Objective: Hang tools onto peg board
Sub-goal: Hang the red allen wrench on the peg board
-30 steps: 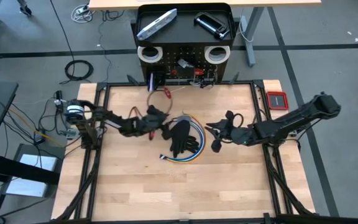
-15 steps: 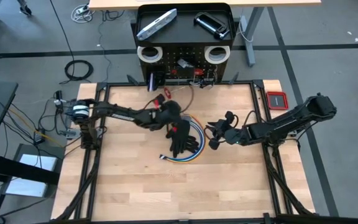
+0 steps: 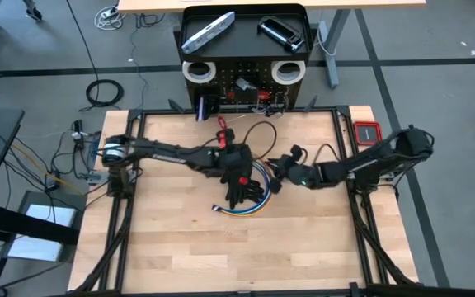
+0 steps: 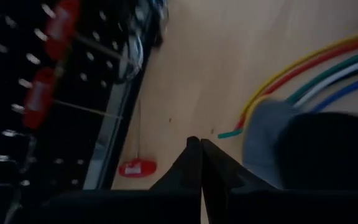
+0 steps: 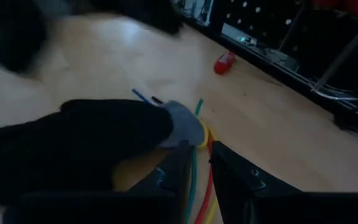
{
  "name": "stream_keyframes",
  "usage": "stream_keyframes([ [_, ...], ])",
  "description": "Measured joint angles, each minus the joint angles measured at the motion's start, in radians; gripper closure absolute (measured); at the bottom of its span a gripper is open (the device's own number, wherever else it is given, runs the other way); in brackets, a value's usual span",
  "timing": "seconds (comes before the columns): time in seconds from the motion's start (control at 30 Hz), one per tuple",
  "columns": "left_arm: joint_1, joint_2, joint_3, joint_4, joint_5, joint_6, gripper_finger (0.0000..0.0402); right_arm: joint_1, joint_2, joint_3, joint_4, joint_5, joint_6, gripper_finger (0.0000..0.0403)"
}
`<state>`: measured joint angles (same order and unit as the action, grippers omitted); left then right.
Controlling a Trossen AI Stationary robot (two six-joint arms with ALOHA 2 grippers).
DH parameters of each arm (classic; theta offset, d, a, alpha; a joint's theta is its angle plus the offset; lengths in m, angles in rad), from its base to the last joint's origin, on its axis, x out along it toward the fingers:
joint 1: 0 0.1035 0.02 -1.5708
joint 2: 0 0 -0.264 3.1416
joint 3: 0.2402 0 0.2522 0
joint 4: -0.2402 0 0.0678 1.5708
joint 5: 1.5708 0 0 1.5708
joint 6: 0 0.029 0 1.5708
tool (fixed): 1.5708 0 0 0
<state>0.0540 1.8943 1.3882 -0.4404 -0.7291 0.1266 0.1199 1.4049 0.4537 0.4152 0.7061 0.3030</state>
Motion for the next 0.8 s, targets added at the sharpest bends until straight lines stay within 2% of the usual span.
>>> stream_keyframes([
  [0.13,-0.072,-0.107,-0.061,0.011,-0.048,-0.053,0.0398,-0.117,0.111,0.092,0.018,-0.169,-0.033,0.0331],
  [0.23,-0.122,-0.208,-0.158,0.015,-0.11,-0.125,0.0398,-0.172,0.229,0.209,0.011,-0.233,-0.05,0.0338],
  [0.4,-0.185,-0.41,-0.366,0.093,-0.18,-0.235,0.0398,-0.213,0.449,0.439,0.018,-0.236,-0.113,0.0354],
  [0.57,-0.225,-0.564,-0.55,0.267,-0.199,-0.235,0.0398,-0.24,0.657,0.648,0.031,-0.232,-0.019,0.0371],
  [0.67,-0.235,-0.637,-0.641,0.281,-0.203,-0.232,0.0398,-0.26,0.752,0.753,0.038,-0.224,0.03,0.0381],
  [0.8,-0.239,-0.727,-0.757,0.285,-0.211,-0.258,0.0398,-0.282,0.862,0.867,0.038,-0.086,0.064,0.0395],
])
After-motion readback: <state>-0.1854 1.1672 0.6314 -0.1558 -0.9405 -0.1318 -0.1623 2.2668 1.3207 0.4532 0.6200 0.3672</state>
